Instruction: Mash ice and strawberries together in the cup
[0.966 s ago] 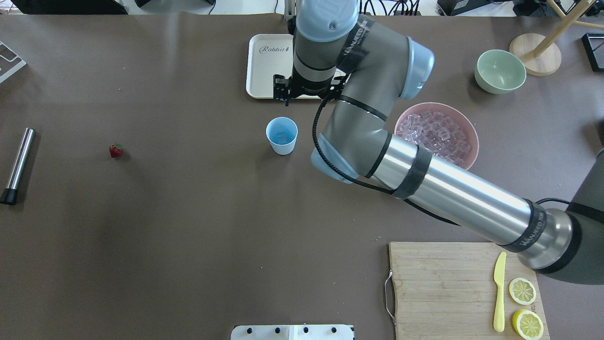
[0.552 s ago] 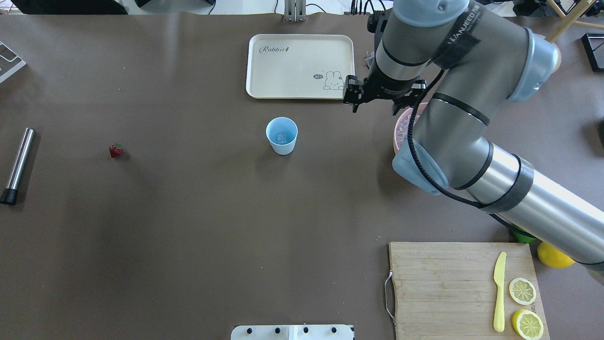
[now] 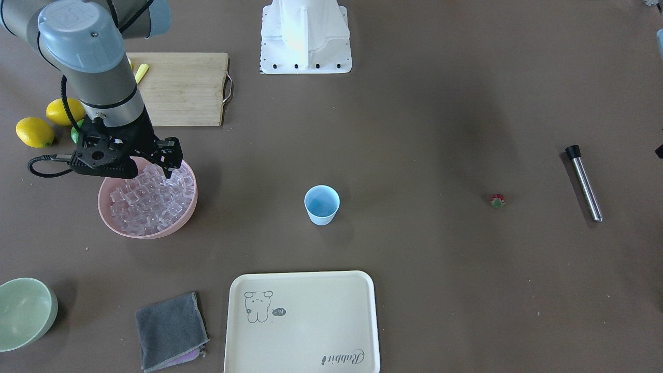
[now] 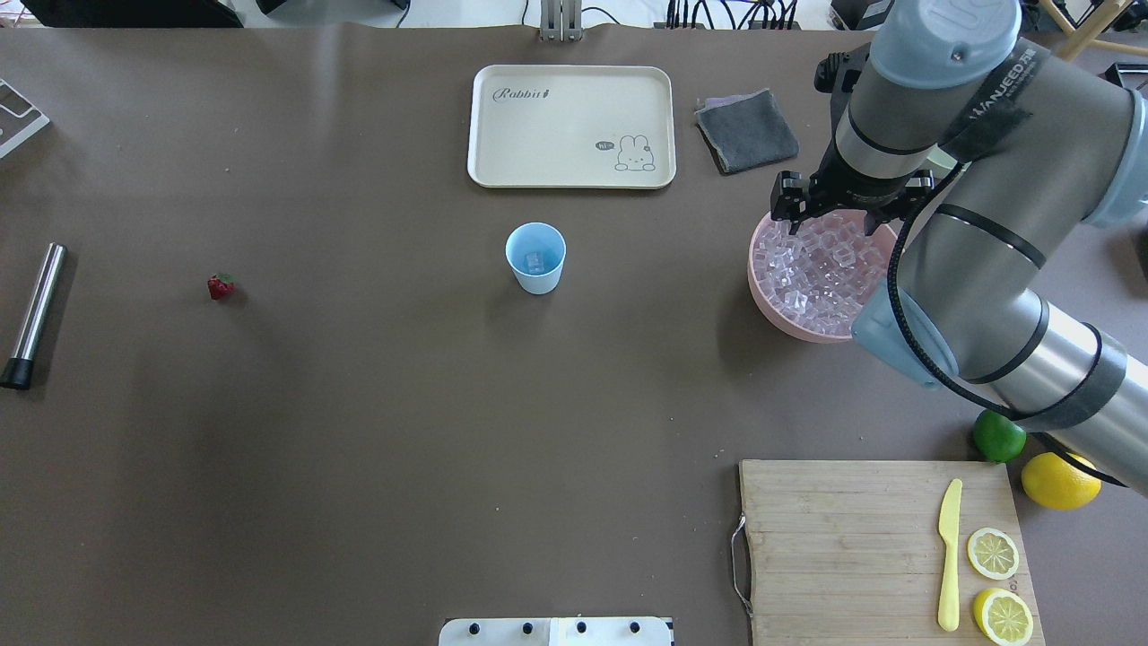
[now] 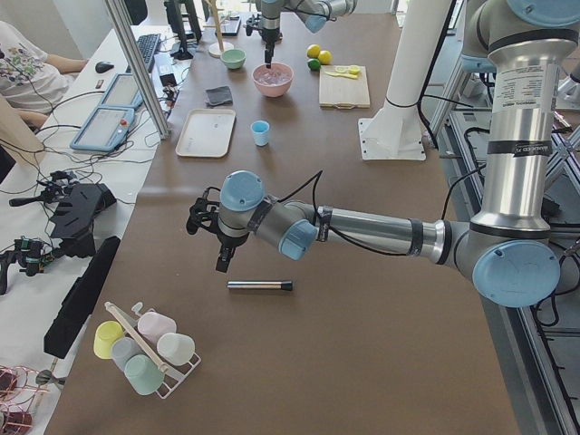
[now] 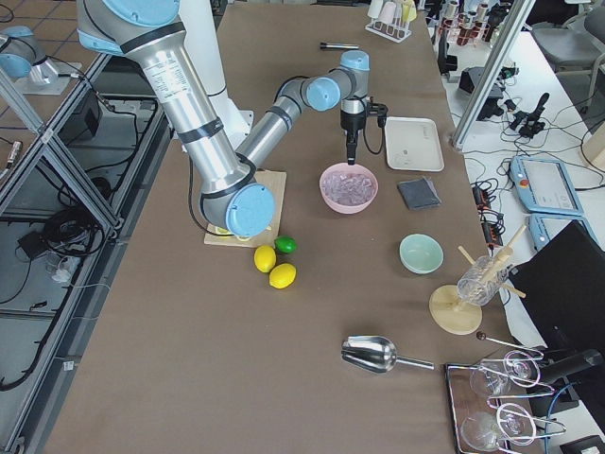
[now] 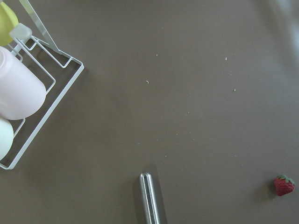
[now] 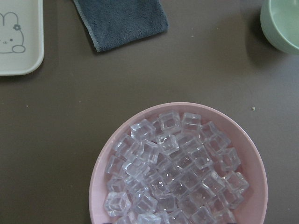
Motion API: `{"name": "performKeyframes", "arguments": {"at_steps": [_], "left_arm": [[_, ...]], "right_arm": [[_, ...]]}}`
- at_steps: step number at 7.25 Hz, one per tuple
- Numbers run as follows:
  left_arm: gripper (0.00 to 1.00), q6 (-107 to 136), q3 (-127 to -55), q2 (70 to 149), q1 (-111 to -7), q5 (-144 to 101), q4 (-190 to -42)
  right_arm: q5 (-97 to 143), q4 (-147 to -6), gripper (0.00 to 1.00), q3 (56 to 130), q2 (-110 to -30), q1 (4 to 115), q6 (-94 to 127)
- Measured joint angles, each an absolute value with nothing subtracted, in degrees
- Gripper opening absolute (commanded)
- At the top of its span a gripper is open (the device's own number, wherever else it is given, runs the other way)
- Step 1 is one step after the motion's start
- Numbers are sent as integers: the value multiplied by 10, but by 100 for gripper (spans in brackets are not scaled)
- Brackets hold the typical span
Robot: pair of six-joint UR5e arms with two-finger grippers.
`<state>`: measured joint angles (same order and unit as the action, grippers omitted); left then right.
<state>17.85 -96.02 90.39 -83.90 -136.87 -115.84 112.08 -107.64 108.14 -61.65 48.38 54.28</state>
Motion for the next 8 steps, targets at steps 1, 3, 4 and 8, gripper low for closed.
{"name": "performKeyframes", "arguments": {"at_steps": [1, 3, 4, 8], "left_arm": [[97, 178, -960, 904, -839, -1368, -1160], [97, 177, -960, 904, -839, -1367, -1162], [97, 176, -960, 904, -839, -1367, -1162], [97, 177, -960, 903, -838, -1367, -1172]], "right_arm": [[1118, -1071, 82, 1082, -633, 483, 543], [1099, -1067, 81, 1077, -651, 464, 556], [1090, -1066, 82, 1069, -650, 452, 566], [1074, -1030, 83, 1013, -633, 428, 580]]}}
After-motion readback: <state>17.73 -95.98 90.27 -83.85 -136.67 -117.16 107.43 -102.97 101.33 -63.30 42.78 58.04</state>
